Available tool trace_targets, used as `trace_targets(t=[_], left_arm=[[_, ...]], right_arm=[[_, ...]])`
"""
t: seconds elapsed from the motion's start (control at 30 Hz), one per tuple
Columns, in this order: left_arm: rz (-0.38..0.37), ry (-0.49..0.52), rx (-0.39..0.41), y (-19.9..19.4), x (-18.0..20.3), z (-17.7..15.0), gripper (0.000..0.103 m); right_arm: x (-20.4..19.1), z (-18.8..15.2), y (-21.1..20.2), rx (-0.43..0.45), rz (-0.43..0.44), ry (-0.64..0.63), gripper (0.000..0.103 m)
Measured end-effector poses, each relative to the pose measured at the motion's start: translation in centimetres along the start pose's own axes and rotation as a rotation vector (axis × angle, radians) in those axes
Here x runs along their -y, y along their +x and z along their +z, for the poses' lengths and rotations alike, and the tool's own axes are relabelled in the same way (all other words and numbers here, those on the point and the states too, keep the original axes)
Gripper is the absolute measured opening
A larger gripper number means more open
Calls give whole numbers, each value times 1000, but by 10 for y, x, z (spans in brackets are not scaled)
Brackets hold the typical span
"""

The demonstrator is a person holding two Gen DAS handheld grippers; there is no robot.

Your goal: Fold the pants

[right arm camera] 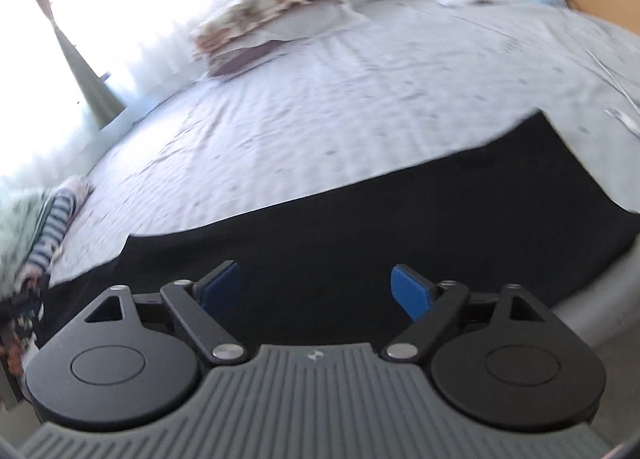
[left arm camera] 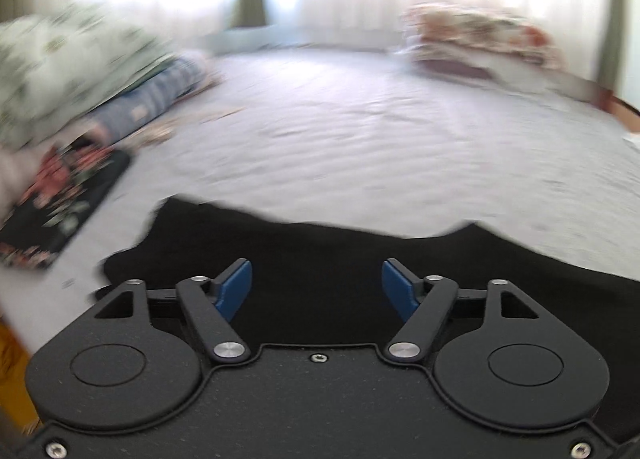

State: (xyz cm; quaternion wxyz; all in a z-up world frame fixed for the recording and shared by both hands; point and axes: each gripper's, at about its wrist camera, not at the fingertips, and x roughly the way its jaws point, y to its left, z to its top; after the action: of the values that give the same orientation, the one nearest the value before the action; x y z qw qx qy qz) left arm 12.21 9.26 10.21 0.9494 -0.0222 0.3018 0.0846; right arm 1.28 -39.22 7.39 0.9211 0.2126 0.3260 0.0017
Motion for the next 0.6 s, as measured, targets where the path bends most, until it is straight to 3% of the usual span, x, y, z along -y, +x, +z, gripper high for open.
trace_targets(t=[0.13, 0.23, 0.33, 0.6], left_arm=[[-142, 44, 21, -10, 59, -11, 78], [-218, 76, 32, -12, 100, -25, 79], [-263, 95, 23, -11, 134, -39, 79], [-310, 169, 17, -3, 195, -84, 79]], right_arm=[[-33, -24, 28, 50, 18, -59, 92], [-45, -45, 49, 85, -24, -81, 92], [-49, -65, 67, 90, -84, -104, 92], [-47, -98, 63, 138, -107, -233, 92]])
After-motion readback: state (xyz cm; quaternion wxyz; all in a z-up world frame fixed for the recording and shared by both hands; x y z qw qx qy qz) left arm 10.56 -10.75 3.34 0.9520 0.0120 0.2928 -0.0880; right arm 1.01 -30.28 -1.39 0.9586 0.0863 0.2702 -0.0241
